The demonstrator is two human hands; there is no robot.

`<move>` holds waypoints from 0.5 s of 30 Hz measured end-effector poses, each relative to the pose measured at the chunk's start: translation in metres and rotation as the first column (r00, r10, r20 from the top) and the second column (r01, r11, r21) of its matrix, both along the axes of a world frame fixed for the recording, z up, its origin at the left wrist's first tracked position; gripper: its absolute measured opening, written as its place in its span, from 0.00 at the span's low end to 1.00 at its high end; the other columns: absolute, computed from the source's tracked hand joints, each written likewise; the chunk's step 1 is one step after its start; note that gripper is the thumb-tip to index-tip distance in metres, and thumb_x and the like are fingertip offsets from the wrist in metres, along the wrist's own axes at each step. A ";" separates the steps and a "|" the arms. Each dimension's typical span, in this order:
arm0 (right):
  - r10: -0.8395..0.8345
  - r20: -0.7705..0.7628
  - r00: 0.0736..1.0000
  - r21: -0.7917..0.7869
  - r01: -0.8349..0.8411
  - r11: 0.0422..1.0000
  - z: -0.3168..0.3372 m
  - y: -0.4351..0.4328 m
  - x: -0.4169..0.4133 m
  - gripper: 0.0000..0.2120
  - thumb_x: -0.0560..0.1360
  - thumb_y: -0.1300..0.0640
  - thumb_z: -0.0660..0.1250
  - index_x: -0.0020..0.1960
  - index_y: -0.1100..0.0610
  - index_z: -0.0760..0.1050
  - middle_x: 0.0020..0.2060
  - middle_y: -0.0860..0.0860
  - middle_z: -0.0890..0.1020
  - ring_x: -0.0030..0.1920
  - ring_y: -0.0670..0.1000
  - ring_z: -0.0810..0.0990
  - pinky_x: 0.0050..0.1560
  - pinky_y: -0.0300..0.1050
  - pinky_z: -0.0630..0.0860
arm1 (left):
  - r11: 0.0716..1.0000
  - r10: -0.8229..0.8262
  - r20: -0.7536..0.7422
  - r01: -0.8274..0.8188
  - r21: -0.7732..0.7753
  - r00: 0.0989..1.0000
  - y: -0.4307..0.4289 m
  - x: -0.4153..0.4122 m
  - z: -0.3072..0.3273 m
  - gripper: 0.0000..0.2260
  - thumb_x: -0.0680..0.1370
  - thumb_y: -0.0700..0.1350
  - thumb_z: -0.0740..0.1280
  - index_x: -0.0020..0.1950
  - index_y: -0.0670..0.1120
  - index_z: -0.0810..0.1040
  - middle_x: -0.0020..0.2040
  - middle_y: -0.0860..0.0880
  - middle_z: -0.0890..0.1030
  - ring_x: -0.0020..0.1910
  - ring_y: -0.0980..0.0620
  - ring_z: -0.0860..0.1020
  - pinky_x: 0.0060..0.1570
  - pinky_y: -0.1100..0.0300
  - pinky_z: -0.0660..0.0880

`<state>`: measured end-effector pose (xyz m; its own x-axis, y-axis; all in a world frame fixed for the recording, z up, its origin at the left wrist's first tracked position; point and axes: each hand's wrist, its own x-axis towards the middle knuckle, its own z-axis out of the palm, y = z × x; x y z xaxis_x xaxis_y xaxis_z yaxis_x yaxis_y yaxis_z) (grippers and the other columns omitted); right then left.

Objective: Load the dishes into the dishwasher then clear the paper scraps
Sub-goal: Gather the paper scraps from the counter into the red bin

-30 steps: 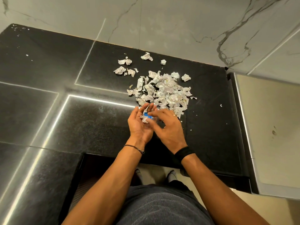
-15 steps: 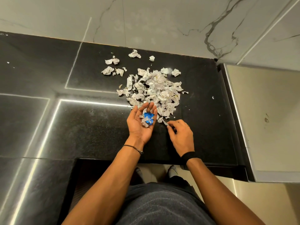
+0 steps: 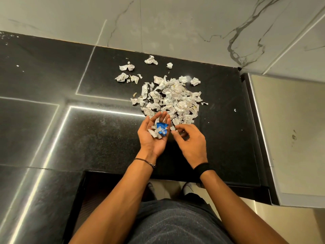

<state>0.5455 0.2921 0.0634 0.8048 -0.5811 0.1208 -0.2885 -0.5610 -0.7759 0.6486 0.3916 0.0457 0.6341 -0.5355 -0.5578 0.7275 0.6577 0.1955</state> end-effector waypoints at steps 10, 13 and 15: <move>0.015 -0.097 0.995 -0.209 -0.035 0.977 -0.019 -0.010 -0.018 0.04 0.79 0.54 0.70 0.51 0.53 0.82 0.46 0.46 0.81 0.47 0.46 0.79 0.49 0.50 0.78 | 0.999 0.022 0.021 -0.023 0.023 1.000 0.008 0.004 -0.002 0.18 0.85 0.51 0.59 0.58 0.38 0.81 0.58 0.37 0.82 0.54 0.41 0.83 0.62 0.50 0.77; 0.083 0.075 0.994 -0.125 -0.074 0.989 0.005 0.003 -0.012 0.04 0.78 0.55 0.72 0.51 0.54 0.82 0.47 0.45 0.82 0.48 0.45 0.80 0.51 0.46 0.79 | 0.999 0.015 0.026 -0.016 0.052 1.000 0.006 0.002 -0.004 0.18 0.84 0.51 0.59 0.58 0.38 0.79 0.58 0.37 0.81 0.56 0.40 0.81 0.65 0.49 0.75; 0.182 0.147 0.972 -0.121 -0.164 0.979 0.019 0.015 -0.002 0.05 0.77 0.56 0.73 0.52 0.55 0.82 0.48 0.46 0.83 0.49 0.46 0.80 0.53 0.44 0.78 | 0.999 -0.005 0.021 0.003 0.049 1.000 0.003 -0.002 -0.004 0.18 0.84 0.52 0.60 0.59 0.38 0.79 0.58 0.37 0.81 0.58 0.39 0.79 0.67 0.48 0.73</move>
<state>0.5434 0.3068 0.0825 0.8580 -0.4115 0.3075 -0.0593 -0.6740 -0.7364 0.6471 0.3947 0.0420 0.6441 -0.5102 -0.5699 0.7254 0.6439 0.2432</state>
